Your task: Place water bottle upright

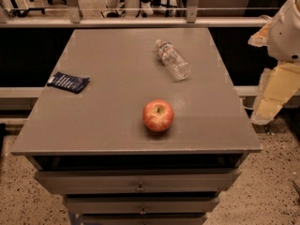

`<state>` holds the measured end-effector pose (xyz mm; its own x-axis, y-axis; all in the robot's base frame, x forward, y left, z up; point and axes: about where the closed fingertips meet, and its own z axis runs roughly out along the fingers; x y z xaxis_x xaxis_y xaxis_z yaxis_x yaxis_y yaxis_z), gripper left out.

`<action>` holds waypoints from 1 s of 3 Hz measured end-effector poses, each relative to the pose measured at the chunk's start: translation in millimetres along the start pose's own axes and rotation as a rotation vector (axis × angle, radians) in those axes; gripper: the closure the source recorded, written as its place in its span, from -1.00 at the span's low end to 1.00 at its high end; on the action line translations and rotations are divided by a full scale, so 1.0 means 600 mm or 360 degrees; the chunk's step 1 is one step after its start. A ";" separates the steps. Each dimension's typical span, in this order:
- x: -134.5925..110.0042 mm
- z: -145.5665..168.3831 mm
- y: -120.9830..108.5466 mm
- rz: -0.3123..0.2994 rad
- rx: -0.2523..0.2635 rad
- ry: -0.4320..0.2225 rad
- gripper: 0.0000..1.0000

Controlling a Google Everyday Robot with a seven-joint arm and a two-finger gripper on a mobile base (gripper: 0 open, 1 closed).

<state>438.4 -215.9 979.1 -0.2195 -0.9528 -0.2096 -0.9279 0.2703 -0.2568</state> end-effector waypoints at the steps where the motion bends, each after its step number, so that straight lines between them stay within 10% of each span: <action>1: 0.000 0.000 0.000 0.0000 0.0000 0.0000 -1.00; 3: -0.075 0.060 -0.048 -0.0051 -0.0007 -0.0053 -1.00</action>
Offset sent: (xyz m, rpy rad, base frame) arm 0.0233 0.0181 -0.0044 0.0295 0.0120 0.0311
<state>485.8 -175.9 961.8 -0.1799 -0.9558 -0.2325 -0.9355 0.2393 -0.2599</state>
